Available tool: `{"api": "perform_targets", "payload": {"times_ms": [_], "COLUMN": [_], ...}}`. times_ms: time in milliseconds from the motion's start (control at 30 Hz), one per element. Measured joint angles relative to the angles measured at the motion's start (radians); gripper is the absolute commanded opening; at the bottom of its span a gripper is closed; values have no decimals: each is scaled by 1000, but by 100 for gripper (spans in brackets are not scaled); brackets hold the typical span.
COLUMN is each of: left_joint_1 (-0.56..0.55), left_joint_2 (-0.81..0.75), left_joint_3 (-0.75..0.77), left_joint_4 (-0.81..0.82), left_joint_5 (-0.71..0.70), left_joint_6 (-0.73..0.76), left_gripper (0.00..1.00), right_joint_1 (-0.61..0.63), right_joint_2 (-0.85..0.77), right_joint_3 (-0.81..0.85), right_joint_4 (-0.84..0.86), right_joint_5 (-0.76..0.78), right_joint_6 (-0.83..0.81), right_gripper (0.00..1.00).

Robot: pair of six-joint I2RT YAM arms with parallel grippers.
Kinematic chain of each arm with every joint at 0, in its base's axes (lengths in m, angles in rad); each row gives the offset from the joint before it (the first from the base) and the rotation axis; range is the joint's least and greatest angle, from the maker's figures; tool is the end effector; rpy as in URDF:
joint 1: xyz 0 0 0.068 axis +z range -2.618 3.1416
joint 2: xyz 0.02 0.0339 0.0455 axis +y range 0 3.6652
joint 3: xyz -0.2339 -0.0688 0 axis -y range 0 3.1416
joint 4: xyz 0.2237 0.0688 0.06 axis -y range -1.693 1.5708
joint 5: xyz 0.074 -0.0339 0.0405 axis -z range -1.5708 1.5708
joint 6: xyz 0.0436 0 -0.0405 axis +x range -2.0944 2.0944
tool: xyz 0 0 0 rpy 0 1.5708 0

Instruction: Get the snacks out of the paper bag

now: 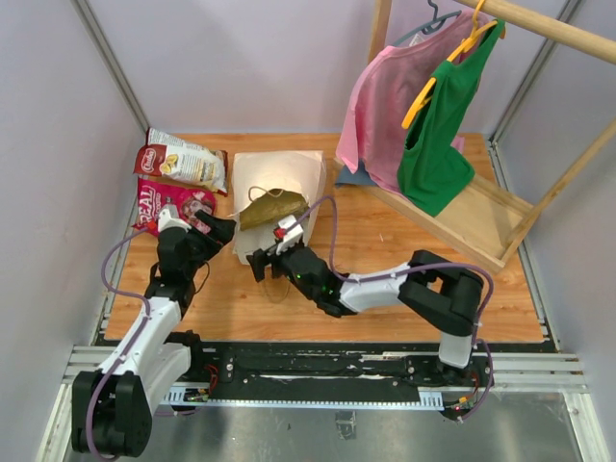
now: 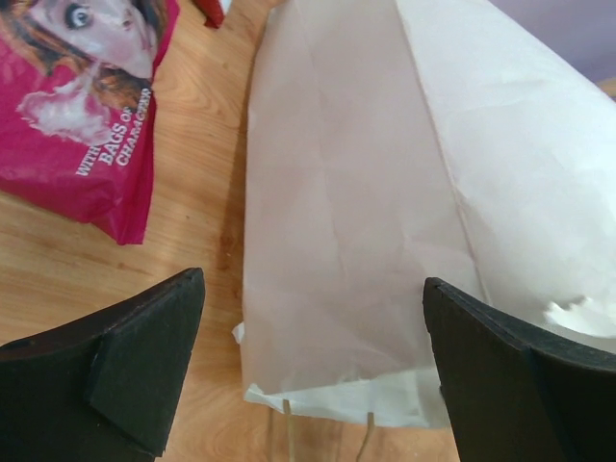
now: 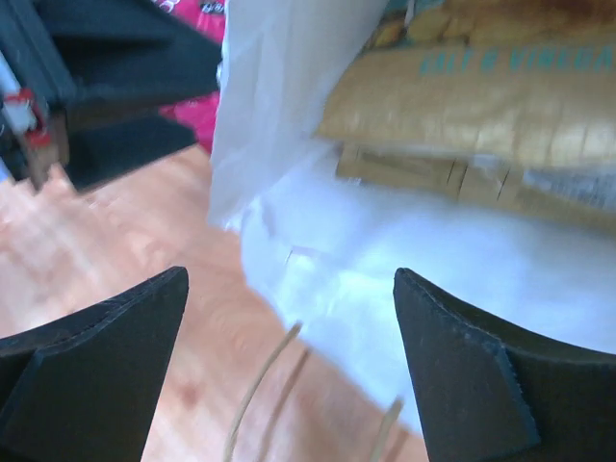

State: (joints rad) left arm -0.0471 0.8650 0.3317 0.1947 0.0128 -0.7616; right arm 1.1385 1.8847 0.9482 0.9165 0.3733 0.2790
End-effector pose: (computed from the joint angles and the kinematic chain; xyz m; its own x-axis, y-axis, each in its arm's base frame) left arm 0.2021 -0.0101 0.1904 -0.2809 -0.6775 -0.6797 -0.1862 0.7333 -0.6540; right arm 0.1769 0.3454 0.1890 -0.1988 0.1811 -0.9631 -0.6636 0.6983 0.2683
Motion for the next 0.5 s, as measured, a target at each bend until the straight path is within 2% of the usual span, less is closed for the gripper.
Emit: {"api": "perform_targets", "payload": {"times_ms": [167,400,500], "left_joint_1": [0,0,0], "left_joint_2": [-51,-34,-40], "left_joint_3": [-13,-22,-22], "left_joint_4": [8,13,12], "left_joint_5": [36,79,87], "left_joint_6": [2,-2,-1], "left_gripper": [99,99,99], "right_joint_1": [26,19,16], "right_joint_2": [-108,-105,-73], "right_joint_3": [-160,-234,-237], "right_joint_4": [13,219,350], "right_joint_5": [17,39,87], "right_joint_6": [158,374,455], "right_gripper": [92,77,74]}}
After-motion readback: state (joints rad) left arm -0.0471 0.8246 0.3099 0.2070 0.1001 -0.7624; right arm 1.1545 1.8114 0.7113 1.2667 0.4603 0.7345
